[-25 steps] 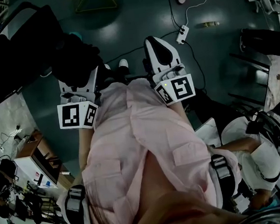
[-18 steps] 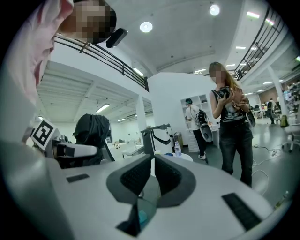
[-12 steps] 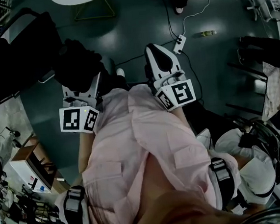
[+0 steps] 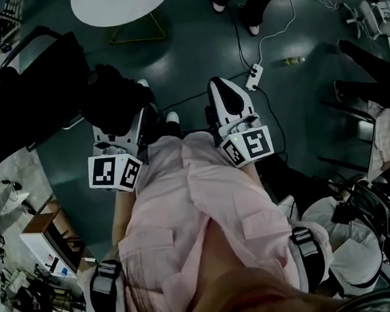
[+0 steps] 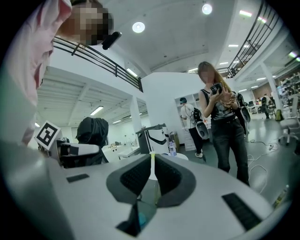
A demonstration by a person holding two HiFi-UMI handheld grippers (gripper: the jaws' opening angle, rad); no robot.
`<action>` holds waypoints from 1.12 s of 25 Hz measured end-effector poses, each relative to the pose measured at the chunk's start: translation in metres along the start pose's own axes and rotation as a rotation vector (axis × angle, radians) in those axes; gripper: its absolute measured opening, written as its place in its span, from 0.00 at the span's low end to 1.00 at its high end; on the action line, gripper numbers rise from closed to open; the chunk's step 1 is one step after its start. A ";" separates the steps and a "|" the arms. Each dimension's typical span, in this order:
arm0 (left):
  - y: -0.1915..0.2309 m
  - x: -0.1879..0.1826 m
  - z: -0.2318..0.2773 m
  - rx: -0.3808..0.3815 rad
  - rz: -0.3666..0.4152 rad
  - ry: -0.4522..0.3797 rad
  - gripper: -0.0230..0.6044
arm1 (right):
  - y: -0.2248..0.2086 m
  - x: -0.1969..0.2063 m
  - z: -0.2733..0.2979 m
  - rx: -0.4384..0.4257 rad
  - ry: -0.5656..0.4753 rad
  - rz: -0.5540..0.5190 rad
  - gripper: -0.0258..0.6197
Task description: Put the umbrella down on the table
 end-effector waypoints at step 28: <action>0.196 -0.081 0.109 0.045 0.029 -0.006 0.53 | 0.059 0.012 0.222 0.043 -0.038 0.029 0.10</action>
Point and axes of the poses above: the fingertips, and each gripper's own axes: z forward along the fingers, y to its left, x out of its underside, the point moved 5 cm from there along -z, backward along the fingers, and after that the axes turned 13 degrees about -y, right-handed, at the moved point
